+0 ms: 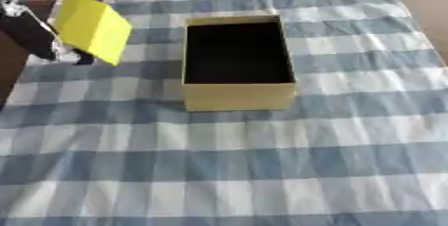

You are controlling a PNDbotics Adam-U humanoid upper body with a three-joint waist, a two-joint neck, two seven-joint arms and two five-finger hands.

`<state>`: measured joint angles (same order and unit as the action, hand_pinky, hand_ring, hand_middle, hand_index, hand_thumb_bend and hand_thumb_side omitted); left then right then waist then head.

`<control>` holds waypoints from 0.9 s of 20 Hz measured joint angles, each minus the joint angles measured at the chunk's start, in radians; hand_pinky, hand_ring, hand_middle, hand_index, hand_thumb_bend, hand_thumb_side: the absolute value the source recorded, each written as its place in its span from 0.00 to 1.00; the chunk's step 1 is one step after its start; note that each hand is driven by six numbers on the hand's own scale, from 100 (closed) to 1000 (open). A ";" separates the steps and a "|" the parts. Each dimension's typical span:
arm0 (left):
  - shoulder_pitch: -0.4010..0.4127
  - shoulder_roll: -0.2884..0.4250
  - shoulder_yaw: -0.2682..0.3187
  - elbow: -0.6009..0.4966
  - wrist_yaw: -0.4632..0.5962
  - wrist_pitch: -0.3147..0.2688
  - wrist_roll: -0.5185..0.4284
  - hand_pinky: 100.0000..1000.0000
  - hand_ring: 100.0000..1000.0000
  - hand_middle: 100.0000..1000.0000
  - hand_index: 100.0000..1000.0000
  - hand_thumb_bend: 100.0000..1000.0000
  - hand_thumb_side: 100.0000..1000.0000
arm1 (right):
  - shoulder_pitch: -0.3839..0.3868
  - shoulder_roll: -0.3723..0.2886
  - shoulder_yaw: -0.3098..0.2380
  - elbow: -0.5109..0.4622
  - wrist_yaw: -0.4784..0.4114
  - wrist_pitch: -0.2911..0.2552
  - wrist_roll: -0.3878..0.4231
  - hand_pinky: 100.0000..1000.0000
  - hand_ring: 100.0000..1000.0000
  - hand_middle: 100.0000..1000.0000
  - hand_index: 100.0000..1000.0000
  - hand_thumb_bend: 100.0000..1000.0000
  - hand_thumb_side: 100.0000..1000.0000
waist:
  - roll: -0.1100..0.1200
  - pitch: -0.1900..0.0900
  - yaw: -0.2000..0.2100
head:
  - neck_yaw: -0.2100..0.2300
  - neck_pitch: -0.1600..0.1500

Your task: Pick up objects on the table and place them in the box.

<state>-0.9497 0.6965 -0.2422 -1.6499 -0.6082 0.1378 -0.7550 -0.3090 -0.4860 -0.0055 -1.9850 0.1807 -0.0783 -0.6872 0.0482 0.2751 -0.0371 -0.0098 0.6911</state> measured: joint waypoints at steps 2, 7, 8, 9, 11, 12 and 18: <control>-0.045 -0.049 -0.002 0.059 -0.001 -0.005 0.021 0.77 0.64 0.49 0.63 0.00 0.00 | -0.004 -0.002 0.000 0.000 -0.002 -0.001 0.001 0.81 0.75 0.71 0.80 0.00 0.60 | 0.001 0.003 -0.007 | 0.000 0.000; -0.127 -0.164 -0.006 0.196 -0.025 -0.028 0.114 0.77 0.64 0.49 0.63 0.00 0.00 | -0.019 -0.002 0.005 0.000 -0.005 -0.005 0.005 0.81 0.75 0.71 0.80 0.00 0.60 | 0.006 0.019 -0.024 | 0.000 -0.011; -0.141 -0.186 -0.007 0.222 -0.034 -0.035 0.140 0.78 0.64 0.49 0.63 0.00 0.00 | -0.023 -0.002 0.006 0.000 -0.006 -0.005 0.005 0.81 0.75 0.71 0.80 0.00 0.60 | 0.006 0.023 -0.029 | 0.001 -0.015; -0.154 -0.207 -0.008 0.250 -0.040 -0.046 0.166 0.78 0.65 0.49 0.63 0.00 0.00 | -0.027 -0.002 0.007 0.000 -0.007 -0.006 0.006 0.81 0.75 0.71 0.80 0.00 0.60 | 0.006 0.026 -0.033 | 0.002 -0.017; -0.175 -0.242 -0.011 0.299 -0.044 -0.072 0.213 0.79 0.65 0.49 0.63 0.00 0.00 | -0.034 -0.002 0.009 0.000 -0.008 -0.007 0.009 0.81 0.75 0.71 0.80 0.00 0.60 | 0.007 0.033 -0.040 | 0.004 -0.020; -0.181 -0.257 -0.012 0.324 -0.043 -0.086 0.235 0.79 0.65 0.49 0.63 0.00 0.00 | -0.035 -0.002 0.011 0.000 -0.008 -0.008 0.011 0.81 0.75 0.71 0.80 0.00 0.60 | 0.008 0.035 -0.044 | 0.006 -0.021; -0.215 -0.321 -0.009 0.472 -0.018 -0.185 0.335 0.81 0.66 0.51 0.65 0.00 0.00 | -0.057 -0.001 0.018 0.000 -0.015 -0.010 0.019 0.82 0.75 0.71 0.80 0.00 0.60 | 0.017 0.055 -0.075 | 0.018 -0.026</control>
<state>-1.1644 0.3754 -0.2507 -1.1782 -0.6266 -0.0475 -0.4203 -0.3663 -0.4865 0.0128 -1.9850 0.1660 -0.0884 -0.6682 0.0656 0.3298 -0.1123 0.0080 0.6646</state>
